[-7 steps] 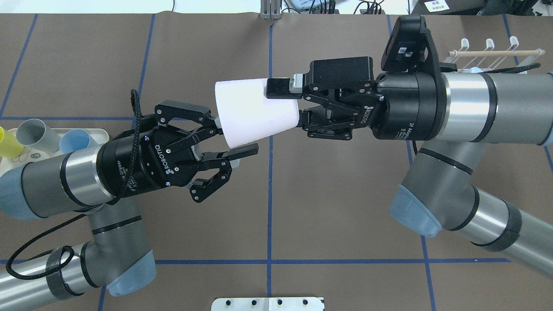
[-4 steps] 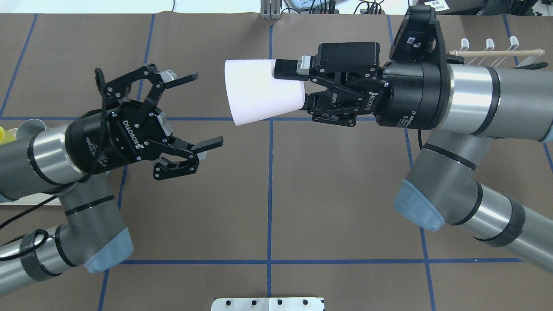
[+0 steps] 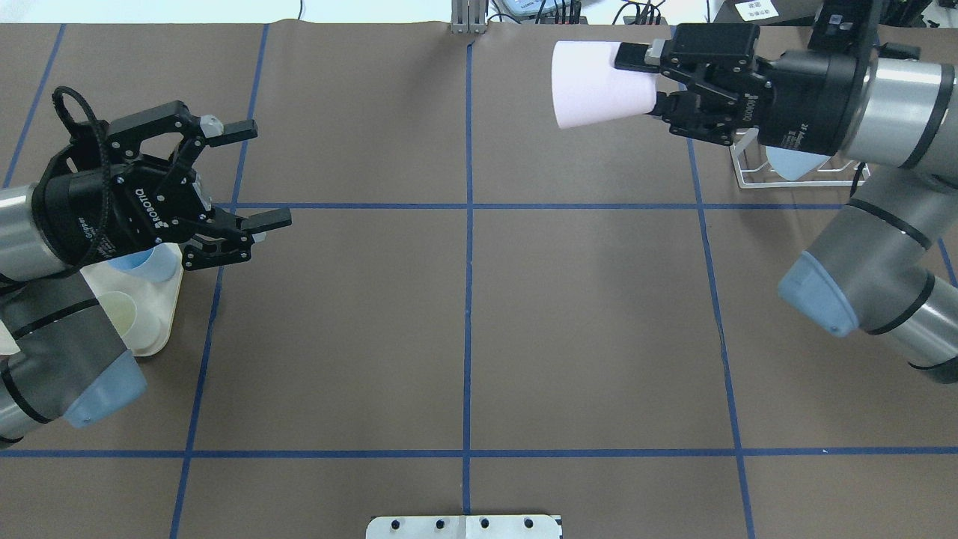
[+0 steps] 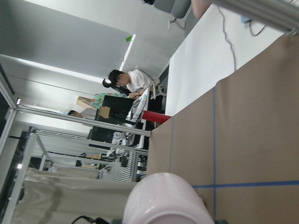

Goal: Transfer IKEA cup to right arm and place on rack

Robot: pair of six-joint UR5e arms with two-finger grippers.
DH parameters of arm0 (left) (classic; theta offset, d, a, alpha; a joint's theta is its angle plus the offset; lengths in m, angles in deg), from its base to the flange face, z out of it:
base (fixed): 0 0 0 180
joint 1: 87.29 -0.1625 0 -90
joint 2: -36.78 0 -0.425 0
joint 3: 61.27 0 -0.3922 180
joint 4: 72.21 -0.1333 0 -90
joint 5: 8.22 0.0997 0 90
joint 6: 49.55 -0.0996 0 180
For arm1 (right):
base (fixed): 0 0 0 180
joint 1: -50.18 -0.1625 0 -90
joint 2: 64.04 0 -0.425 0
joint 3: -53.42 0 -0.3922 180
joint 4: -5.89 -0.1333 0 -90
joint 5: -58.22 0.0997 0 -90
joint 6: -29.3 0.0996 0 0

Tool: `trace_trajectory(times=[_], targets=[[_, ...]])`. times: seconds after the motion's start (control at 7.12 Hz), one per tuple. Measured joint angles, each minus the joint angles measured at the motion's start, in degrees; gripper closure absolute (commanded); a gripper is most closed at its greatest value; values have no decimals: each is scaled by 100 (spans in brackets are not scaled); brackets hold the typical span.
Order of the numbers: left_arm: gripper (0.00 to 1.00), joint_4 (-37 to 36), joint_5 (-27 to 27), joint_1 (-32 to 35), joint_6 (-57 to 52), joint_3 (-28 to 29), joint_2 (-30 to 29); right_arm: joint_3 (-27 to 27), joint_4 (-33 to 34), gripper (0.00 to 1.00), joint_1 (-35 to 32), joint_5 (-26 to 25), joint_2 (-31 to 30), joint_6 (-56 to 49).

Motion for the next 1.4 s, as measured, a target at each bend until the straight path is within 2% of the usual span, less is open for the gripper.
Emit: trace_trajectory(times=[0.28, 0.56, 0.84, 1.12, 1.4], targets=[[0, -944, -1195, 782, -1322, 7, 227, -14, 927, 81, -792, 562, -650, -1775], [0, -1969, -2327, 1795, -2657, 21, 324, -15, 2179, 82, -1551, 1110, -913, -3506], [0, -2465, -2787, 2567, -3987, 237, 594, -11, 3284, 82, -2163, 1640, -1045, -4845], [0, -2985, -3110, 3331, -5354, 608, 729, -4, 4036, 82, -2795, 2260, -1168, -5759], [0, -3912, -3160, 3815, -6990, 680, 861, -7, 4557, 82, -3033, 2397, -1378, -6763]])
